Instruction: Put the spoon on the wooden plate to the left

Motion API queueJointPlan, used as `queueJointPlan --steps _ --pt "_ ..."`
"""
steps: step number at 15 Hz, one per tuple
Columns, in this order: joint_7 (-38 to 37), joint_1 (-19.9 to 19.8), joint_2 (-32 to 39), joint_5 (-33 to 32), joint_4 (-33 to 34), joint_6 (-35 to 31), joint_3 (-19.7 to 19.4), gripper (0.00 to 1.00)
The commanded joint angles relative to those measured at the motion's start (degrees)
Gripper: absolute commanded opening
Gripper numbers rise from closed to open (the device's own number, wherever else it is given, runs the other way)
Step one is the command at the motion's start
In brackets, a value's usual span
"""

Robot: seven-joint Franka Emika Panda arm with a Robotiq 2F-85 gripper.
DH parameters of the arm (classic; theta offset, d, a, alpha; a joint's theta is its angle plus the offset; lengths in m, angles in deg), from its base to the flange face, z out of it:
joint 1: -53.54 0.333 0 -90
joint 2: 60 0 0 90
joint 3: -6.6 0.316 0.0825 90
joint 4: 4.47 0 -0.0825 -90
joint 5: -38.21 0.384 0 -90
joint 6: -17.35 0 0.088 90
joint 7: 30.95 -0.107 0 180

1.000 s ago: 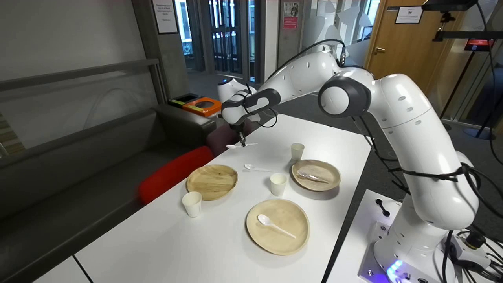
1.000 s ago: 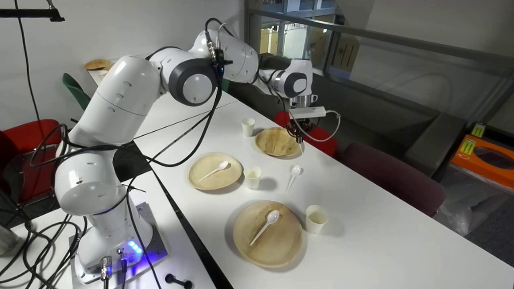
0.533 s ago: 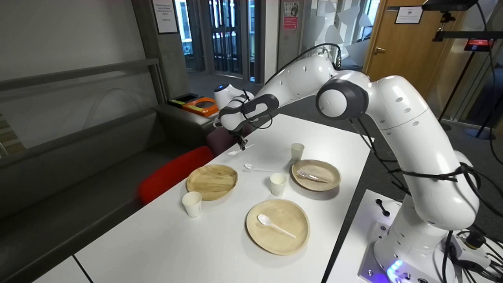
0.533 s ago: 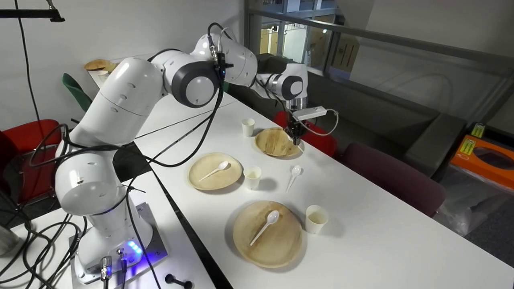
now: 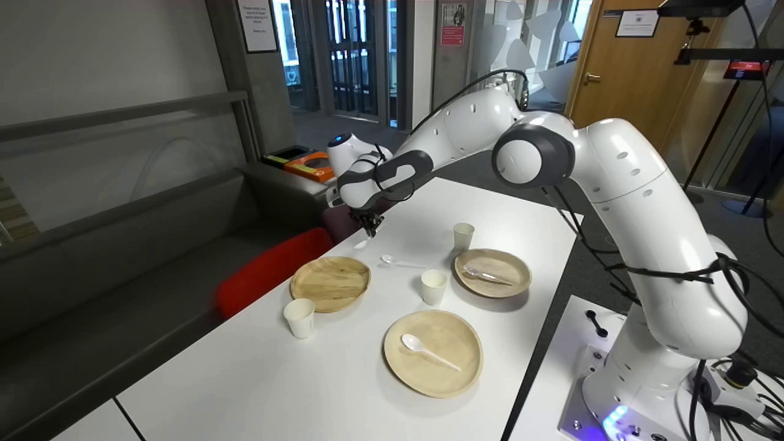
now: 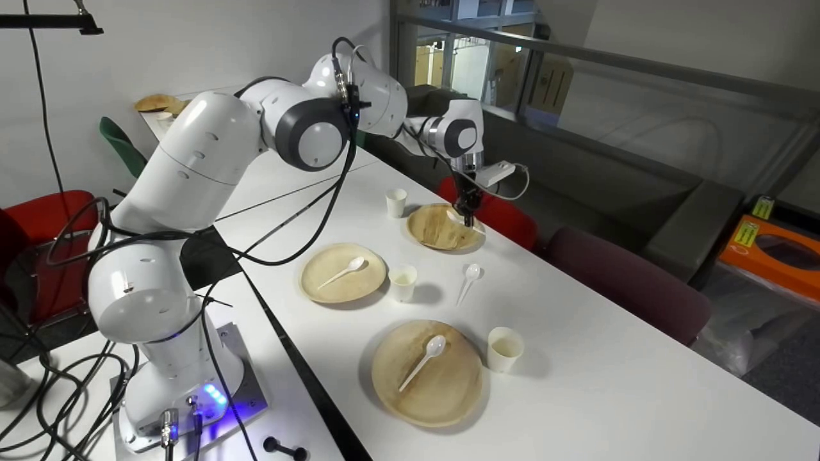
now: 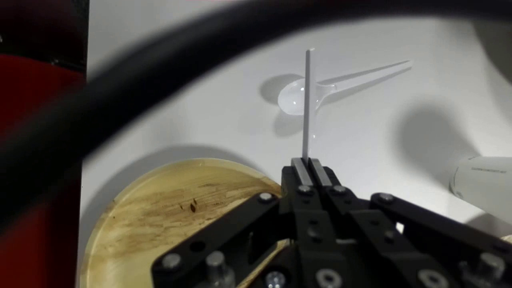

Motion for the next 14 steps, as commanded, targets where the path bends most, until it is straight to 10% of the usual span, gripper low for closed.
queueJointPlan --steps 1,14 --pt "10.5 -0.7 -0.4 -0.4 -0.6 -2.3 1.3 0.01" --pt "23.1 0.4 0.6 -0.1 -0.5 -3.1 0.5 0.01"
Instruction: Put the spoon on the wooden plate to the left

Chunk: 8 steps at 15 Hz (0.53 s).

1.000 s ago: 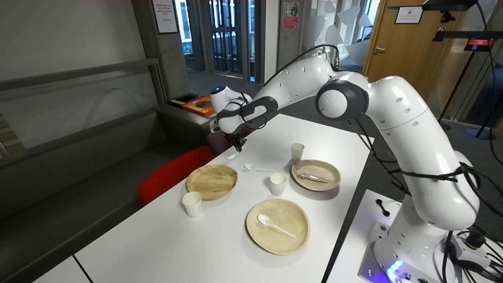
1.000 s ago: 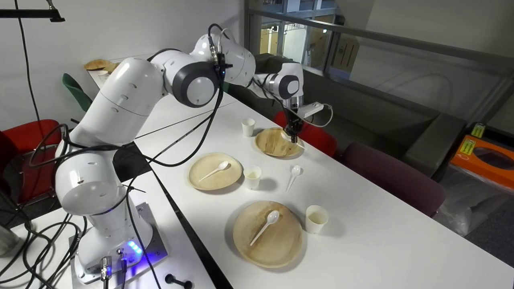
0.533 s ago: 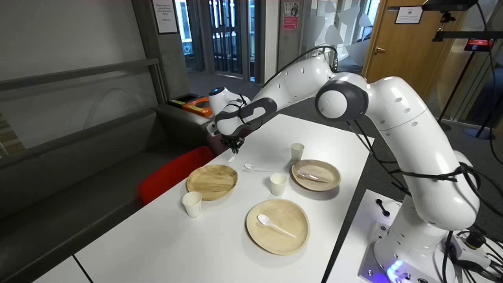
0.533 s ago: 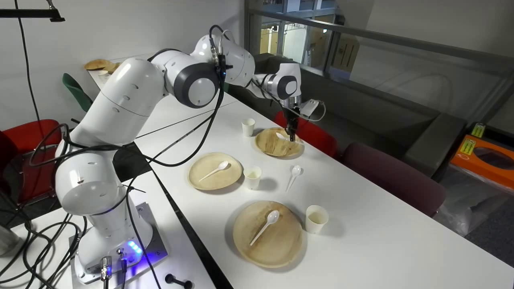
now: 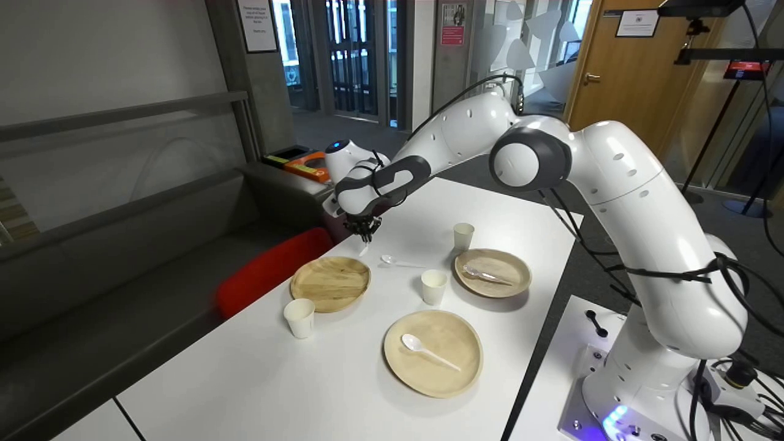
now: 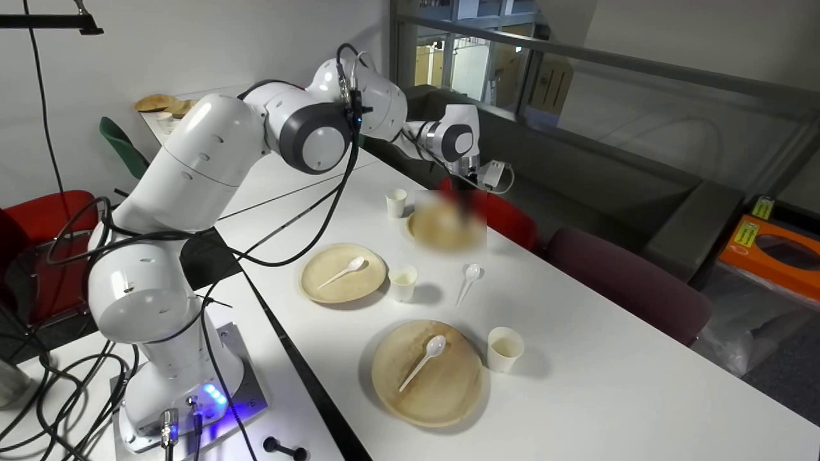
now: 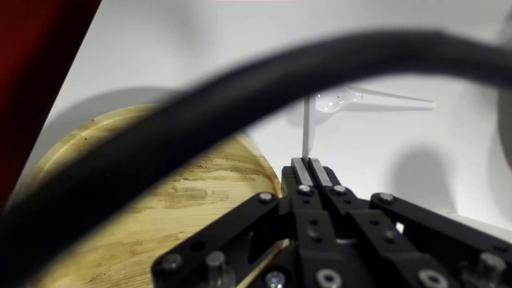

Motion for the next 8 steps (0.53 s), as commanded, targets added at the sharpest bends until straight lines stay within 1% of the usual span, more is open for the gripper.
queueJointPlan --steps 1,5,7,8 --pt "2.0 0.3 -0.7 0.0 -0.4 -1.1 -0.5 0.01" --pt "1.9 0.4 -0.9 0.0 -0.4 -0.9 -0.6 0.01" --pt "1.8 0.5 -0.8 0.1 0.0 0.2 -0.7 0.01" --pt "0.7 0.6 0.0 0.6 0.1 0.0 -0.7 0.04"
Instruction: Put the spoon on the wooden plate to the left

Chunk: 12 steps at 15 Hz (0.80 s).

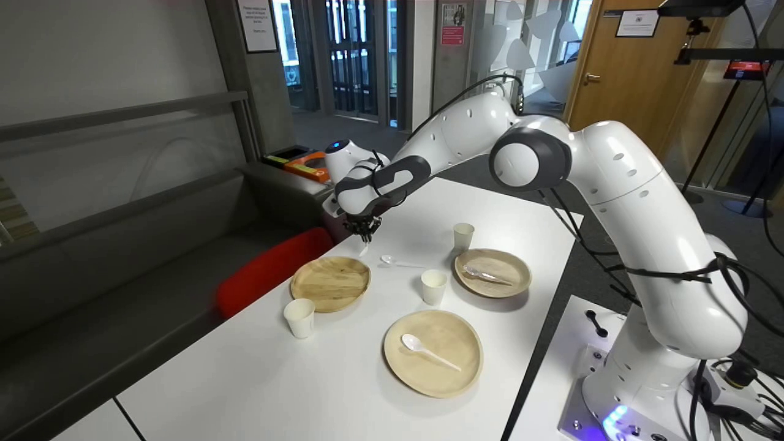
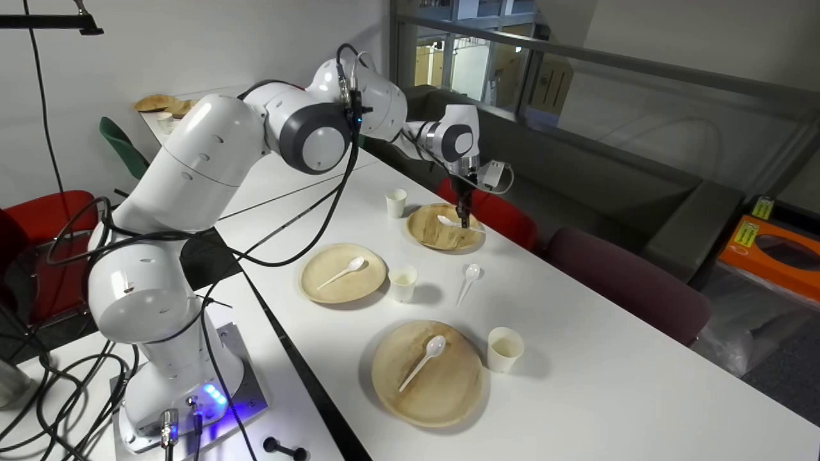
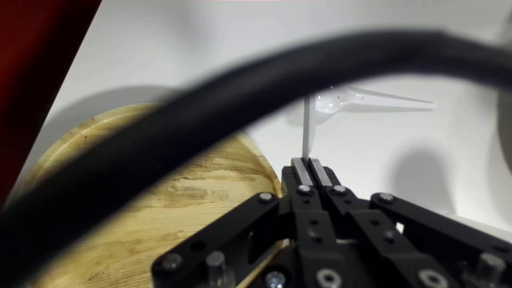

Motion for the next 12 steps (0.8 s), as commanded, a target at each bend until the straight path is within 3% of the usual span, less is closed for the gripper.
queueJointPlan --steps 1,10,12 --pt "0.3 0.5 0.0 0.6 0.1 0.0 -0.7 0.04" --pt "0.3 0.5 0.0 0.6 0.1 0.1 -0.7 0.01" --pt "4.3 0.8 0.8 -0.7 1.8 -0.2 -0.1 0.01"
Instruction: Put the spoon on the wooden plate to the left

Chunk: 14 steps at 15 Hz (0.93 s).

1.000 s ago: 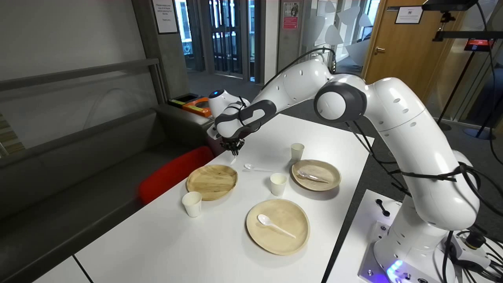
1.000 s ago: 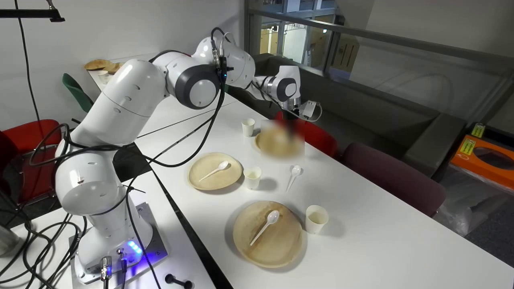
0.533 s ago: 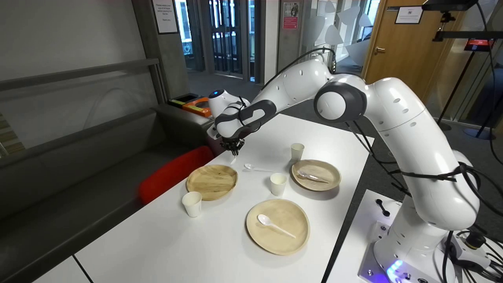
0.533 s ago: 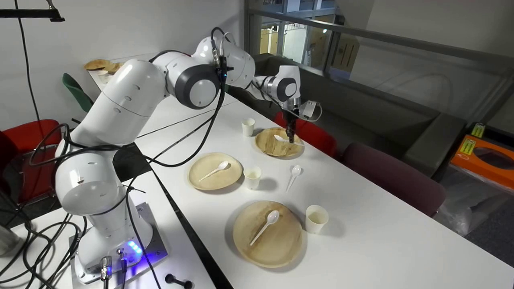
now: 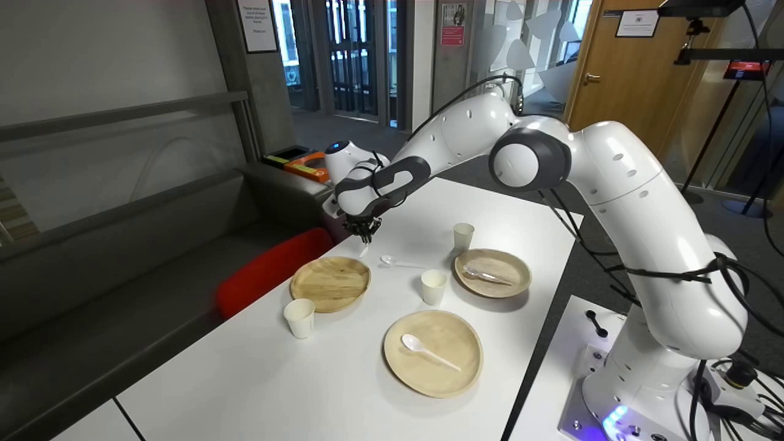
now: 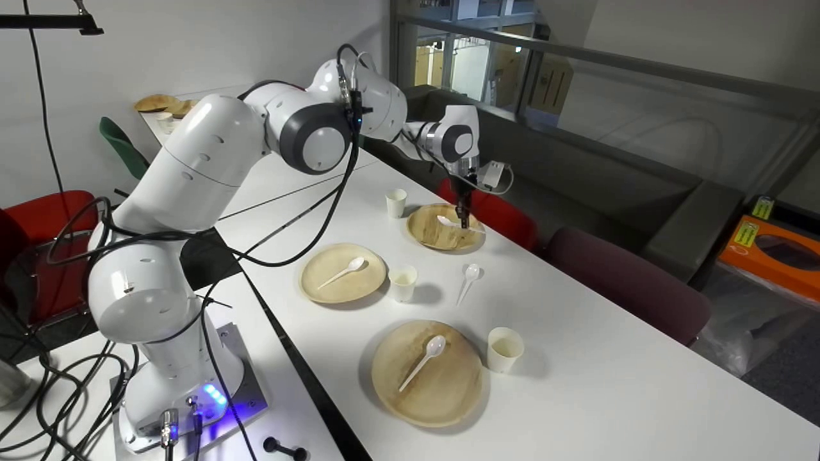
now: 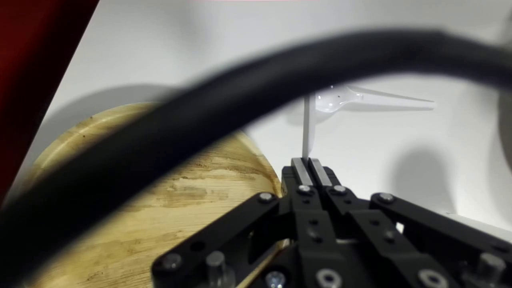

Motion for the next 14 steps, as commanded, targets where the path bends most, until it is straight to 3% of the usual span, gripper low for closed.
queueJointPlan --steps 1,13,14 --pt "8.3 0.8 1.0 -1.2 2.9 -0.3 0.5 0.01" --pt "46.0 2.0 8.6 3.8 15.5 1.1 4.8 0.01" --pt "40.5 -2.8 8.2 -6.0 12.2 0.5 15.5 0.01"
